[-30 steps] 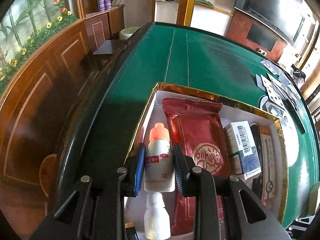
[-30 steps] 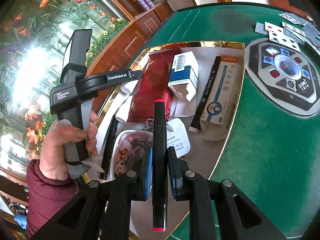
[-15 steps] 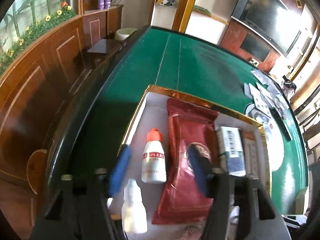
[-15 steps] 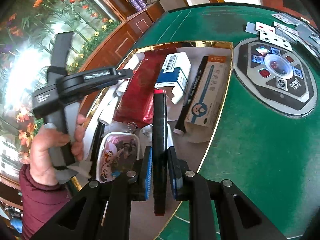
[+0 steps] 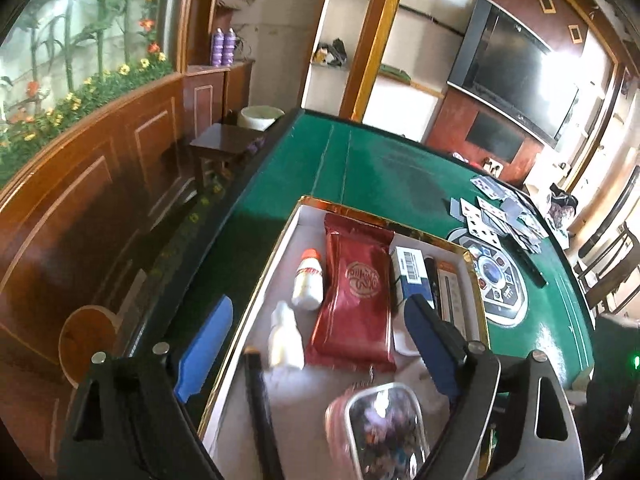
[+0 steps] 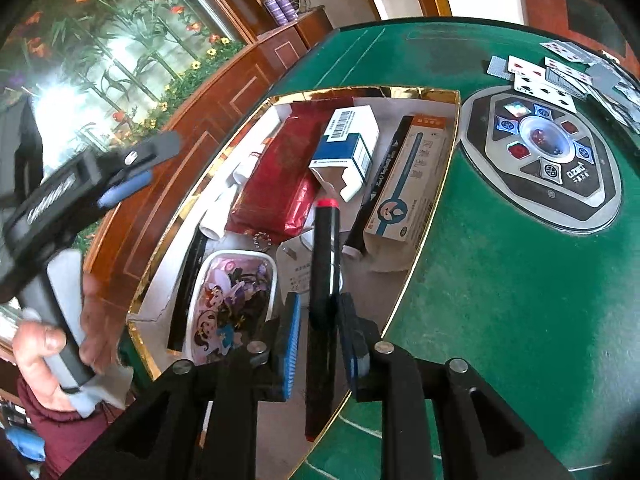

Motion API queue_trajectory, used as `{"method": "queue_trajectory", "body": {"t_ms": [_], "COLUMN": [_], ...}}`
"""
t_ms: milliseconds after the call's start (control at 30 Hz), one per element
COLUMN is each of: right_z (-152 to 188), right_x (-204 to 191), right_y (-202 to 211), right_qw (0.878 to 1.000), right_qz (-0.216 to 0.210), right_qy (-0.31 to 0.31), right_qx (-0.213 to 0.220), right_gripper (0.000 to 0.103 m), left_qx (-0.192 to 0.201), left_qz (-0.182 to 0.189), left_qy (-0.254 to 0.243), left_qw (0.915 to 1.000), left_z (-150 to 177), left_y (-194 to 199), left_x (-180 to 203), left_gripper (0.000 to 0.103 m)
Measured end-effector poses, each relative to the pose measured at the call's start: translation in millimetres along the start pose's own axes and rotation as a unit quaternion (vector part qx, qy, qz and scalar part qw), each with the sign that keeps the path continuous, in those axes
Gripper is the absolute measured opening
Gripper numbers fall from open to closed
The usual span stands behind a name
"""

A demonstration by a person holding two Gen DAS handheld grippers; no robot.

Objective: Organize objects
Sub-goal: 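Open the left gripper releasing the bottle in the tray while the right releases the marker, then withdraw both open grippers from the tray back over the table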

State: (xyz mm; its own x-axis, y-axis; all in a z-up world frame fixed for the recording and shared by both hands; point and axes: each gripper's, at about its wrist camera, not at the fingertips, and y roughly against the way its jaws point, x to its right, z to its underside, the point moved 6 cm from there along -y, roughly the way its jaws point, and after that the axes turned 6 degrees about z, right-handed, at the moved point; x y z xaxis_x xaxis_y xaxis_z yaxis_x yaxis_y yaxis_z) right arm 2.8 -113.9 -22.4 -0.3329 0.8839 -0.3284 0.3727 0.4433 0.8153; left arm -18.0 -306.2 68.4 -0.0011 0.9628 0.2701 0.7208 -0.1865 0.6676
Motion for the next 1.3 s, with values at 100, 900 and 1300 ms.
{"method": "queue_trajectory", "body": {"t_ms": [100,900,1300], "right_z": [2,40,64], "right_x": [-6,41,98], "right_y": [7,98,143], "right_qw": [1.0,0.978,0.955], "right_qz": [-0.007,0.125,0.207], "right_qy": [0.008,0.053,0.042], "right_qx": [0.012,0.156,0.209], "right_gripper": [0.051,0.095,0.1], "left_qx": [0.007,0.05,0.038], "left_qz": [-0.01,0.022,0.034], "left_qy": [-0.004,-0.007,-0.01], "left_qw": [0.9999,0.9985,0.9986], "left_z": [10,84,112], "left_y": [14,76,65], "left_x": [0,87,133], "left_gripper": [0.089,0.092,0.092]}}
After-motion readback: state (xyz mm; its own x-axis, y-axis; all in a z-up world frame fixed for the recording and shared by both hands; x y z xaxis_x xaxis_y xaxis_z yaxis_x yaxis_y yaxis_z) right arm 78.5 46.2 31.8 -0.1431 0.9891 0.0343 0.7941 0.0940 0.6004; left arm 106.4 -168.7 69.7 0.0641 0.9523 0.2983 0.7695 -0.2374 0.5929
